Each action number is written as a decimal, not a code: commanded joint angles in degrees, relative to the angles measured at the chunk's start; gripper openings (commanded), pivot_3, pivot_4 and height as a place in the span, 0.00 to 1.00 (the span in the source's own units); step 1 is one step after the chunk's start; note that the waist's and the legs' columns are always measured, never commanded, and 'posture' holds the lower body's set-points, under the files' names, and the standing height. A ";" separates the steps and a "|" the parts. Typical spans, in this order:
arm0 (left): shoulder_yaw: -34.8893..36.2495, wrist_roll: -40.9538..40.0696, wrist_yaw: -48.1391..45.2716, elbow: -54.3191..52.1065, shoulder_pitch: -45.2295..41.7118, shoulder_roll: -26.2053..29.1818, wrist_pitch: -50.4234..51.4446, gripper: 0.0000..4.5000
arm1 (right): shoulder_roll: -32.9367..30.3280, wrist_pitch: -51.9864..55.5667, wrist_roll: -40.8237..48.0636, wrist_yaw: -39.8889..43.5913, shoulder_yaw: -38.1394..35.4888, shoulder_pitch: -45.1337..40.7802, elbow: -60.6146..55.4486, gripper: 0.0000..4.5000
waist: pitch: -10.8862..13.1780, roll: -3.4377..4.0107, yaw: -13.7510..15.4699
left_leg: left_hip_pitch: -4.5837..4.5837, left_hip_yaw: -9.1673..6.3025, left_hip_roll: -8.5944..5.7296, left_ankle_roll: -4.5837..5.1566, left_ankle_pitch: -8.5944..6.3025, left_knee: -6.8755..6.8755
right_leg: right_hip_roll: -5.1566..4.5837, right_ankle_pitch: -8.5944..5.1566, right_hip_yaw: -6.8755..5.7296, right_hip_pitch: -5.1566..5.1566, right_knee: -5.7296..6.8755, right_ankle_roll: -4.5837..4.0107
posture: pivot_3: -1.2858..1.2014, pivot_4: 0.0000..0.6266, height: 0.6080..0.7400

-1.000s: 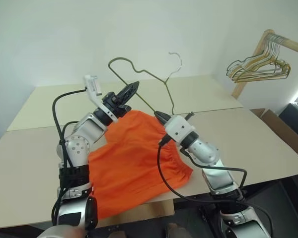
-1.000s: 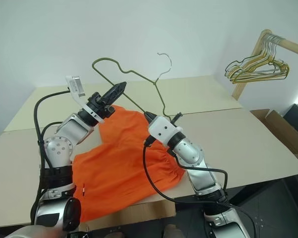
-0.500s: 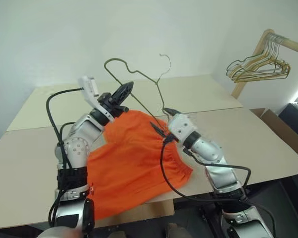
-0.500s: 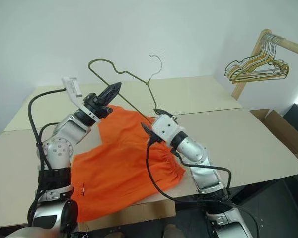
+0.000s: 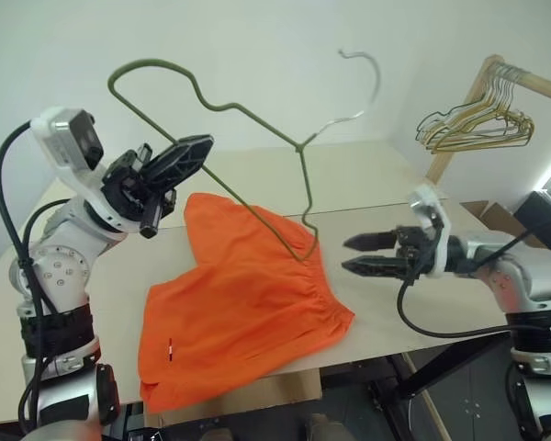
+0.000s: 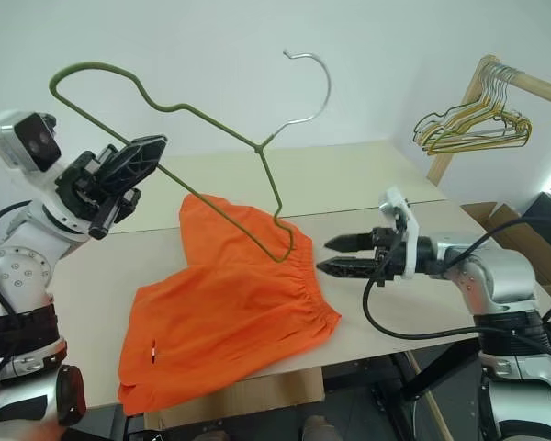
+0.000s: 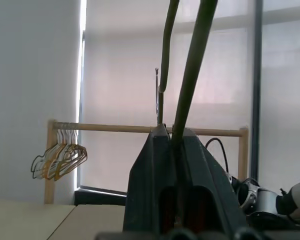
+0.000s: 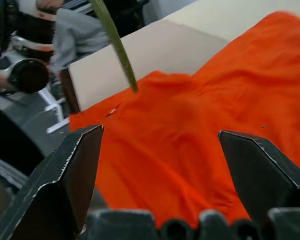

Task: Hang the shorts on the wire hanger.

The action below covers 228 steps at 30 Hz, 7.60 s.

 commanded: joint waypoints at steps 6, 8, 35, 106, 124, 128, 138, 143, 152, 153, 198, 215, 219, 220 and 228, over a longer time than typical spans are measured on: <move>-2.52 1.93 -0.04 -2.13 -1.28 -2.31 -2.99 0.00 | 6.75 1.74 2.40 -3.58 -0.76 -5.85 -1.75 0.96 | 0.00 -0.01 0.21 | -0.08 -0.04 0.00 0.00 0.00 0.02 | 0.00 0.16 0.01 -0.06 -0.01 -0.25 | 0.51 0.00 1.00; -2.55 1.47 0.39 -2.38 -1.09 -2.93 -3.10 0.00 | 7.97 2.52 2.55 -4.90 -0.79 -6.22 -1.93 0.96 | 0.00 -0.01 0.29 | -0.15 -0.04 0.00 0.00 -0.01 0.03 | 0.00 0.17 0.01 -0.10 -0.02 -0.26 | 0.51 0.00 1.00; -2.99 3.27 0.99 -1.98 1.20 -4.79 -4.20 0.00 | 10.77 1.62 0.71 -5.92 2.74 -5.52 -3.84 0.55 | 0.00 0.00 0.21 | -0.22 -0.05 -0.01 -0.01 -0.01 0.05 | -0.04 0.17 -0.01 -0.17 0.01 -0.25 | 0.51 0.00 1.00; -26.50 54.37 -10.81 2.80 21.71 15.43 -40.86 0.93 | -22.15 14.30 -2.42 15.69 20.97 7.48 21.79 0.00 | 0.08 0.47 0.64 | -0.04 0.50 0.02 0.05 -0.04 0.07 | -0.06 -0.08 0.33 -0.20 0.03 0.20 | 0.51 0.00 1.00; -27.77 56.89 -8.86 1.54 22.62 15.13 -40.58 0.93 | -14.02 12.71 -9.44 15.65 24.81 -2.38 30.79 0.00 | 0.08 0.47 0.90 | -0.01 0.51 0.04 0.06 -0.04 0.10 | -0.04 -0.01 0.35 -0.20 0.07 0.09 | 0.52 0.00 1.00; -27.88 56.98 -8.54 1.36 22.48 14.84 -40.25 0.93 | -11.76 11.54 -10.30 15.69 25.45 -5.84 34.76 0.00 | 0.07 0.47 1.59 | -0.06 0.53 0.03 0.06 -0.04 0.10 | -0.05 0.15 0.36 -0.22 0.05 -0.18 | 0.52 0.00 1.00; -28.90 58.06 -8.23 1.71 21.72 14.41 -40.04 0.93 | -6.02 8.96 -14.10 15.69 30.02 -10.94 42.15 0.00 | 0.07 0.48 1.80 | -0.05 0.56 0.04 0.11 -0.07 0.19 | -0.04 0.17 0.36 -0.21 0.09 -0.20 | 0.53 0.00 1.00; -28.98 58.72 -7.84 1.91 21.84 14.14 -40.14 0.93 | -3.23 7.26 -15.37 15.69 29.06 -14.22 48.05 0.00 | 0.07 0.48 1.83 | -0.06 0.53 0.05 0.11 -0.07 0.21 | -0.04 0.17 0.32 -0.20 0.10 -0.20 | 0.53 0.00 1.00; -29.48 59.46 -6.93 1.63 22.26 13.19 -40.23 0.93 | -0.97 10.87 -12.56 15.69 30.36 -17.07 48.48 0.00 | 0.06 0.49 2.00 | -0.08 0.49 0.05 0.11 -0.08 0.21 | -0.04 0.18 0.30 -0.21 0.12 -0.21 | 0.53 0.00 1.00; -29.53 59.51 -6.82 1.62 22.34 13.18 -40.27 0.93 | -0.58 11.08 -12.53 15.69 29.97 -17.44 49.21 0.00 | 0.06 0.49 1.99 | -0.08 0.49 0.05 0.12 -0.07 0.21 | -0.04 0.18 0.30 -0.21 0.12 -0.21 | 0.53 0.00 1.00; -23.24 56.00 -21.41 59.55 -35.30 5.92 -56.00 0.93 | 10.35 -44.06 -31.92 -7.08 7.03 -5.53 30.99 0.00 | 0.06 0.48 0.95 | -0.26 0.33 -0.03 0.17 -0.11 0.51 | -0.02 0.21 0.16 -0.13 0.04 -0.16 | 0.52 0.00 1.00; -42.89 59.73 -33.89 79.07 -46.32 3.50 -64.49 0.93 | 10.44 -40.97 -36.50 -7.96 8.94 -4.88 22.83 0.00 | 0.06 0.48 -1.49 | -0.66 0.15 -0.03 0.39 -0.24 0.71 | -0.02 0.15 0.15 -0.38 0.12 -0.07 | 0.50 0.00 1.00; -41.96 63.98 -33.18 80.85 -46.24 2.10 -65.94 0.76 | 10.55 -40.08 -37.14 -8.40 9.41 -5.15 22.54 0.00 | 0.06 0.48 -1.50 | -0.69 0.14 -0.03 0.40 -0.24 0.73 | -0.02 0.15 0.14 -0.39 0.12 -0.07 | 0.49 0.00 1.00; -41.41 64.91 -32.83 81.18 -46.31 1.61 -65.84 0.70 | 10.55 -40.25 -37.29 -8.50 9.54 -5.21 22.50 0.00 | 0.06 0.48 -1.49 | -0.68 0.14 -0.04 0.40 -0.24 0.73 | -0.02 0.15 0.14 -0.38 0.11 -0.07 | 0.49 0.00 1.00; -39.75 70.64 -32.84 82.29 -46.11 -0.07 -66.84 0.70 | 11.06 -39.95 -38.18 -9.80 9.60 -6.15 22.04 0.00 | 0.06 0.48 -1.61 | -0.69 0.13 -0.04 0.44 -0.27 0.73 | -0.02 0.15 0.14 -0.39 0.11 -0.07 | 0.49 0.00 1.00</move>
